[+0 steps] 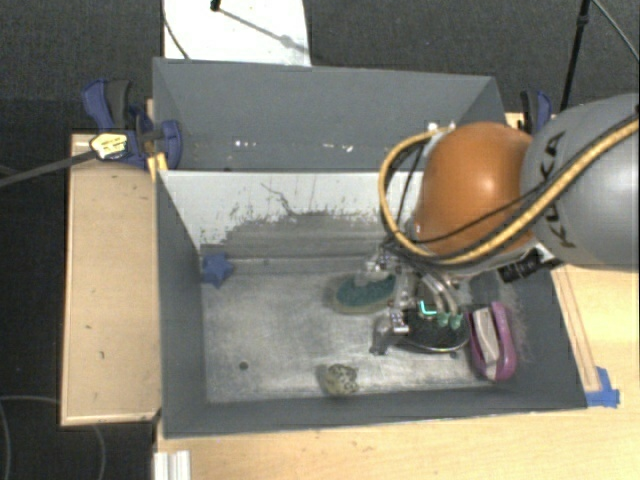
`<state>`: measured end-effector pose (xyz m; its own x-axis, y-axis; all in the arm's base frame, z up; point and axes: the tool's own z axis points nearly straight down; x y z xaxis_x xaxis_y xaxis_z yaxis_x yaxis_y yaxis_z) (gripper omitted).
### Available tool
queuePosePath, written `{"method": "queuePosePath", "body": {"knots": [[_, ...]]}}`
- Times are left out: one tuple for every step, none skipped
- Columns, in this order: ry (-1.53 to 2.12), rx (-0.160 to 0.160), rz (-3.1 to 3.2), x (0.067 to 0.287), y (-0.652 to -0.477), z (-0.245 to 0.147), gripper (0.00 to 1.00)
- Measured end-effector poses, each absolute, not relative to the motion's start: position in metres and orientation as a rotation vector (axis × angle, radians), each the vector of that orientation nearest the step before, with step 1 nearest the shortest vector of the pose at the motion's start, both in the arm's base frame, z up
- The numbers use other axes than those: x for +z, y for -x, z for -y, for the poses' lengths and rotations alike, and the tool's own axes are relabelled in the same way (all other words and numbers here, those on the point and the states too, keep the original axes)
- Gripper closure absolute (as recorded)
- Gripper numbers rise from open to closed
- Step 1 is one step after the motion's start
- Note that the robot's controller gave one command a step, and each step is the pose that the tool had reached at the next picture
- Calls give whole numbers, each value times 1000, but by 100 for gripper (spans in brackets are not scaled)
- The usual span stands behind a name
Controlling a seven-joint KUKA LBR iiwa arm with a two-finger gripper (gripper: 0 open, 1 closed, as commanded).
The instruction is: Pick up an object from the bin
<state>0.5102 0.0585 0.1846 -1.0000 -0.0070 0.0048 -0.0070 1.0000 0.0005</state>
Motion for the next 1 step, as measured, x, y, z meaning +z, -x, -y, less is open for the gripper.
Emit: {"method": "queuePosePath", "body": {"knots": [[-377,-3,3132,73,-569,-36,0]]}}
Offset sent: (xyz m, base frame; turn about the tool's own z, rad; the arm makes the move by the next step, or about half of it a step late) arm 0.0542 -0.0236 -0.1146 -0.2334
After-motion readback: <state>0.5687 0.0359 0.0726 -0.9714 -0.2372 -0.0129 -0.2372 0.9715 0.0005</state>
